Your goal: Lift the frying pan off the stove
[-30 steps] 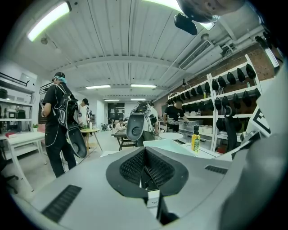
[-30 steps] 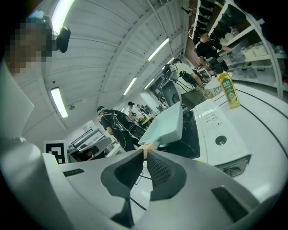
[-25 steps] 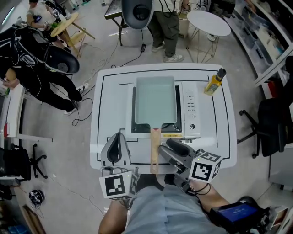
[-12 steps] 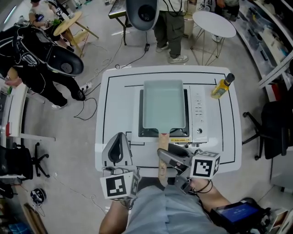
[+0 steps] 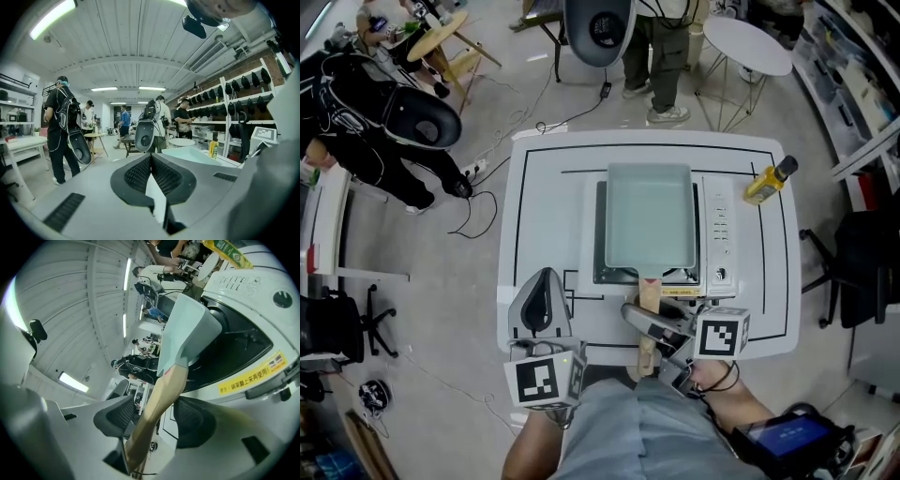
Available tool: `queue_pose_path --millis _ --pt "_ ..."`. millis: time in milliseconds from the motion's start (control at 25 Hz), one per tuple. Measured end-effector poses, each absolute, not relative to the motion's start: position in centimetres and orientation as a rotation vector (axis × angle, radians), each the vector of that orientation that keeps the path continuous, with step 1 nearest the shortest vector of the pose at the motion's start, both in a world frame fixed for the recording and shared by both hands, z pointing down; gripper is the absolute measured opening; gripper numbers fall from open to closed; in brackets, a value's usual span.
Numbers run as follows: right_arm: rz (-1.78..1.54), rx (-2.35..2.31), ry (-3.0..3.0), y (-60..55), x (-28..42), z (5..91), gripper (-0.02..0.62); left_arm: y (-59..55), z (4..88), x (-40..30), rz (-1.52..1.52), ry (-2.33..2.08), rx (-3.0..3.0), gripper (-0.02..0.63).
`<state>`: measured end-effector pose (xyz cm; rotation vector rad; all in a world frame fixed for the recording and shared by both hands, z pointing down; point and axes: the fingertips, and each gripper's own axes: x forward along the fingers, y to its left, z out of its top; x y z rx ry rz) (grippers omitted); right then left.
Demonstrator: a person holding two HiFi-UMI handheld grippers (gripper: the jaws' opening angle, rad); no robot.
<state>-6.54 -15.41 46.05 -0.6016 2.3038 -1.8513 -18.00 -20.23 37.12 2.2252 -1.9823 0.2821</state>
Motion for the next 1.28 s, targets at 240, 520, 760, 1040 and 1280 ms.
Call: queue_pose_path --millis 240,520,760,1040,1280 --pt "-1.867 -0.583 2.287 -16.6 -7.6 46.3 0.235 -21.1 37.5 -19.4 0.288 -1.991 2.207 0.018" --pt "-1.886 -0.577 2.259 -17.5 -8.2 46.8 0.233 -21.8 37.8 -20.7 0.295 -1.996 2.193 0.018" --pt "-1.911 -0.589 2.257 -17.7 -8.3 47.3 0.233 -21.9 37.9 -21.2 0.297 -1.998 2.191 0.018" --pt "-1.903 -0.561 2.243 -18.0 -8.5 47.0 0.229 -22.0 38.0 -21.0 0.300 -1.995 2.189 0.018" --pt "-1.914 -0.547 2.210 -18.2 -8.6 47.0 0.204 -22.1 38.1 -21.0 0.308 -2.002 2.182 0.018"
